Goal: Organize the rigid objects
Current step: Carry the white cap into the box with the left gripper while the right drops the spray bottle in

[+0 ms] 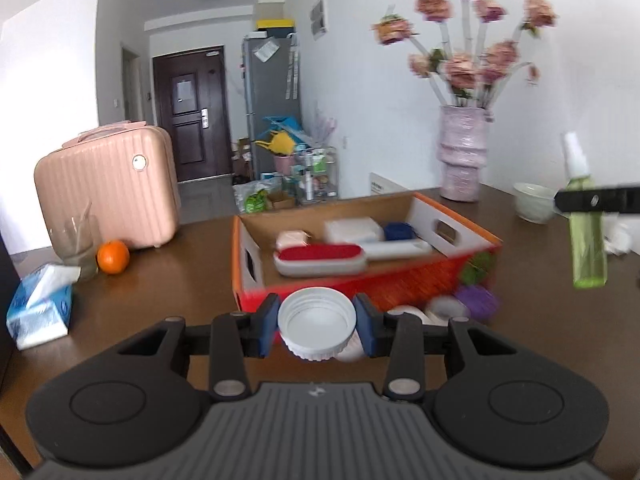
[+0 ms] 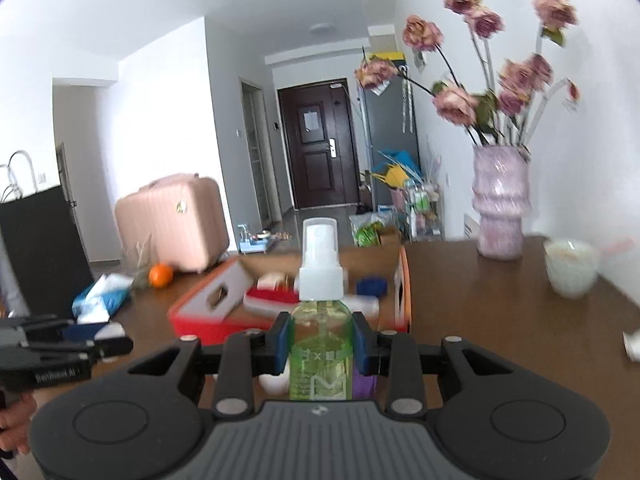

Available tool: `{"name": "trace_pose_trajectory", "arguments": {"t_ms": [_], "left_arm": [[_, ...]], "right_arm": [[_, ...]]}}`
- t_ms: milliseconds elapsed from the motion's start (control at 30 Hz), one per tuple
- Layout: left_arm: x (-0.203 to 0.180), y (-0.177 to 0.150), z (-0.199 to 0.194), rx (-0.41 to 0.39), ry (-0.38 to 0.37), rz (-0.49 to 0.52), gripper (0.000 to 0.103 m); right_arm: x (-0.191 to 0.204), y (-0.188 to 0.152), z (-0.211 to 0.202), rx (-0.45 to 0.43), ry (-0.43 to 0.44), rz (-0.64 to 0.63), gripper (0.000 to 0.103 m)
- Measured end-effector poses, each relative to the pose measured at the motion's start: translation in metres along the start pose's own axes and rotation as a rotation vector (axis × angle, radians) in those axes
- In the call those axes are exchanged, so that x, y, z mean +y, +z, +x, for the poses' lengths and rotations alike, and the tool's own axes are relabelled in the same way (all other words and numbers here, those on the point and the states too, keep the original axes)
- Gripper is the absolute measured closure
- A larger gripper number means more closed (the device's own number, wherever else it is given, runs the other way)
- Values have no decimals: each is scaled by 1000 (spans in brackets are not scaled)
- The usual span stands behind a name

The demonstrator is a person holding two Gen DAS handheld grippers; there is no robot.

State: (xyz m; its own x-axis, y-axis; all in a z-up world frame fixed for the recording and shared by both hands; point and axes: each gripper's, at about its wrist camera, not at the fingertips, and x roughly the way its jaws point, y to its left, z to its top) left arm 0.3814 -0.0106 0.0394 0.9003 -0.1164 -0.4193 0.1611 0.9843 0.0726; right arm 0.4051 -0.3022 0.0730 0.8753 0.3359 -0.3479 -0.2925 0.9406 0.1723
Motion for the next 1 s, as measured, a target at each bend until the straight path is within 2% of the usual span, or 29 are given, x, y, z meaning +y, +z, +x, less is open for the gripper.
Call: {"name": "trace_pose_trajectory", "arguments": {"t_ms": [133, 233, 333, 433, 500, 533, 567, 633, 667, 700, 800, 833, 900, 967, 1000], "left_arm": [[21, 29, 57, 15, 19, -16, 63], [34, 43, 98, 59, 31, -35, 63], [42, 48, 136, 108, 31, -53, 63], [47, 45, 168, 167, 37, -72, 62], [47, 37, 183, 172, 100, -68, 61], [46, 33, 186, 154, 90, -61, 58], [43, 30, 187, 148, 78, -45, 51], [40, 26, 189, 139, 72, -41, 44], [39, 26, 189, 137, 66, -45, 40], [40, 26, 188, 138, 58, -48, 39], [43, 32, 183, 135, 54, -62, 39], [43, 34, 179, 130, 54, -68, 37], [42, 41, 170, 116, 76, -68, 26], [43, 46, 159, 100, 96, -65, 24], [43, 49, 151, 97, 82, -64, 24]], "right_arm": [[-16, 43, 71, 88, 9, 25, 73], [-22, 57, 134, 199, -50, -4, 73], [-28, 50, 193, 314, -129, -13, 73], [-29, 29, 237, 410, -199, -37, 72], [-25, 15, 254, 430, -263, -87, 72], [-22, 11, 258, 416, -286, -124, 72], [-18, 8, 259, 401, -296, -155, 67], [-9, 6, 259, 381, -308, -198, 59], [-7, 8, 257, 365, -310, -207, 48], [-6, 11, 254, 344, -300, -204, 43], [-11, 28, 239, 298, -274, -145, 35], [-13, 35, 232, 289, -258, -123, 34], [-18, 44, 220, 283, -235, -90, 32], [-22, 51, 208, 284, -224, -64, 30], [-24, 53, 202, 284, -221, -54, 30]]}}
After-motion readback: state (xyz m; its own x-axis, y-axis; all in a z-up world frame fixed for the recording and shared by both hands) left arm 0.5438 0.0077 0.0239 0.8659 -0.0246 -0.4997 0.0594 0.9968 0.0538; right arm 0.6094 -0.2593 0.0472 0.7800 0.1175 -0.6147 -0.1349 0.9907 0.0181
